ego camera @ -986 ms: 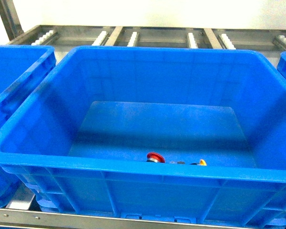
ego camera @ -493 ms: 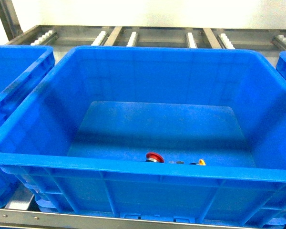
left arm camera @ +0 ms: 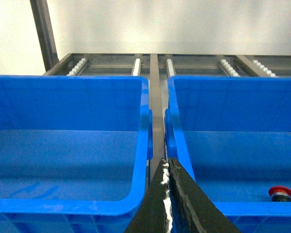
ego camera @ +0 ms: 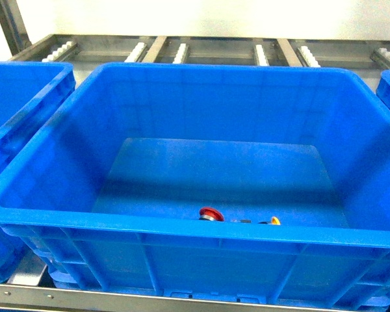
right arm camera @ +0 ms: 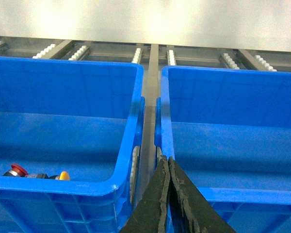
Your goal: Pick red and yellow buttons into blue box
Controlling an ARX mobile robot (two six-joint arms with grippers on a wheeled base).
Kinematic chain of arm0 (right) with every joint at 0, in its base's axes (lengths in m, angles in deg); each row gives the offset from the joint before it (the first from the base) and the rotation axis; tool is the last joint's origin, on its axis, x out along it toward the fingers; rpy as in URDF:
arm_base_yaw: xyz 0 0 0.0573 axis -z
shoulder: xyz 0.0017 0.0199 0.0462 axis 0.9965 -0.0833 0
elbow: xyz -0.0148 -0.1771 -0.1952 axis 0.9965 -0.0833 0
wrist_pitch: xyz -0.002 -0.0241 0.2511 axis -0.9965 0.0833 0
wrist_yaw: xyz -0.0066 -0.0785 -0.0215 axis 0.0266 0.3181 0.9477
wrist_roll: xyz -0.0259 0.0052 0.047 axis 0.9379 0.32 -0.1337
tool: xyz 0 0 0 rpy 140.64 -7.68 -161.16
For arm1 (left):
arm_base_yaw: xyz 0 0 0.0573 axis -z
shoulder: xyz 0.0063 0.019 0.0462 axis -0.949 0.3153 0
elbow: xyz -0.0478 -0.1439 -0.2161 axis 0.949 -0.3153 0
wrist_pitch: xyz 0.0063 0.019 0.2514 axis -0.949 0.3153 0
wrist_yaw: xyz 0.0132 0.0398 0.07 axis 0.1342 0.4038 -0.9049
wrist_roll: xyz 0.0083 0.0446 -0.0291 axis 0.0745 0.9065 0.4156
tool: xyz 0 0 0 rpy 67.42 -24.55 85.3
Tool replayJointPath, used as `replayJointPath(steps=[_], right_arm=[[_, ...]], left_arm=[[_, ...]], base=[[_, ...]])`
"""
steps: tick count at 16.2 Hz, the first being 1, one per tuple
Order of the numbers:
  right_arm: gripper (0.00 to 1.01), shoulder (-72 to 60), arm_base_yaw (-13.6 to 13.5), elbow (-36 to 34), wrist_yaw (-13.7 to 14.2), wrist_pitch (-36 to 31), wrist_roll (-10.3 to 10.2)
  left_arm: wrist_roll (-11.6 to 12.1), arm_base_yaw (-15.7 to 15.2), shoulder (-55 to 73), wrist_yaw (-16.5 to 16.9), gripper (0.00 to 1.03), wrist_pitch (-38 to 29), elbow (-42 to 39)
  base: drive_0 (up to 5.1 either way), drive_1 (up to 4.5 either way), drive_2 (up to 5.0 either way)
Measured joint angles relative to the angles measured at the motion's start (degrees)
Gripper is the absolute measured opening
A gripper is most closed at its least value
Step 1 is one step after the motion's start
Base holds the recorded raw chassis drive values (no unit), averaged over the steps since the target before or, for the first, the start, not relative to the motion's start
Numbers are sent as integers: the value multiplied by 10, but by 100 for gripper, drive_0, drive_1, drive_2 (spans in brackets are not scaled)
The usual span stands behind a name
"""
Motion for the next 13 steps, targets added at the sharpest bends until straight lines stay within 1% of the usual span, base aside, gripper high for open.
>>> replayJointPath(steps=[4,5,6,7,8,13], right_arm=[[2,0,0,0,0,0,0],[2,0,0,0,0,0,0],[2,0,0,0,0,0,0],[2,0,0,0,0,0,0],[2,0,0,0,0,0,0],[2,0,0,0,0,0,0]], left_arm=[[0,0,-34,0,2,38,0],[0,0,-94,1,2,129,0],[0,0,-118,0,2,133,0],[0,0,-121,0,2,122,3],[0,0,-122,-1,2,134,0],[0,0,-122,0,2,131,0]], base=[[0,0,0],[0,0,0],[0,0,0],[0,0,0],[0,0,0],[0,0,0]])
